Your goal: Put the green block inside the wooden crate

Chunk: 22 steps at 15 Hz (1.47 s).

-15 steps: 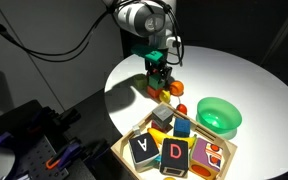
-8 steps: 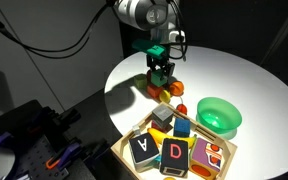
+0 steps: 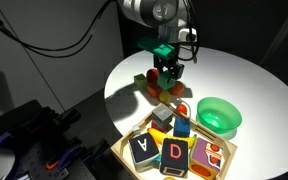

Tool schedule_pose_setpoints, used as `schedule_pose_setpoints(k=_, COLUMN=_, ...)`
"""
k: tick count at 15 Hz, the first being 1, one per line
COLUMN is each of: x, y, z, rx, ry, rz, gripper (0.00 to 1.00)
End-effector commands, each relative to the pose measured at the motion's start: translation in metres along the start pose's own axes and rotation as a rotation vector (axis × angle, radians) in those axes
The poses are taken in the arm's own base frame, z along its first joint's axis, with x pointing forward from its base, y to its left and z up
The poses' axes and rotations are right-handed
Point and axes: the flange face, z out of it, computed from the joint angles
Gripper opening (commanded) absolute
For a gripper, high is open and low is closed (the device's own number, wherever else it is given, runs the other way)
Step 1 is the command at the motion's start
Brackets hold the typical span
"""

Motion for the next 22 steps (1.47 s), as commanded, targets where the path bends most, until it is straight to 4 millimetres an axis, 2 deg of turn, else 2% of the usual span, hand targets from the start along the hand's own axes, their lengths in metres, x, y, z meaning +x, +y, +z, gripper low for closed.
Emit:
schedule_pose_setpoints(k=1, x=-0.015, y=0.026, z=-0.012, rx=0.010, ry=-0.005, rz=0.031, gripper=0.25)
schedule_pose_setpoints(k=8, x=-0.026, y=0.080, z=-0.017, rx=0.014, ry=0.001, rz=0.117, gripper=0.25)
schedule_pose_setpoints(k=11, x=-0.031, y=0.099, z=-0.012, rx=0.007, ry=-0.003, rz=0.140, gripper=0.25)
schedule_pose_setpoints(k=17, x=-0.046, y=0.120, z=0.007, rx=-0.026, ry=-0.039, rz=0.089, gripper=0.25)
schedule_pose_setpoints(k=22, x=-0.058, y=0.131, z=0.013, rx=-0.045, ry=-0.054, rz=0.041, gripper=0.25)
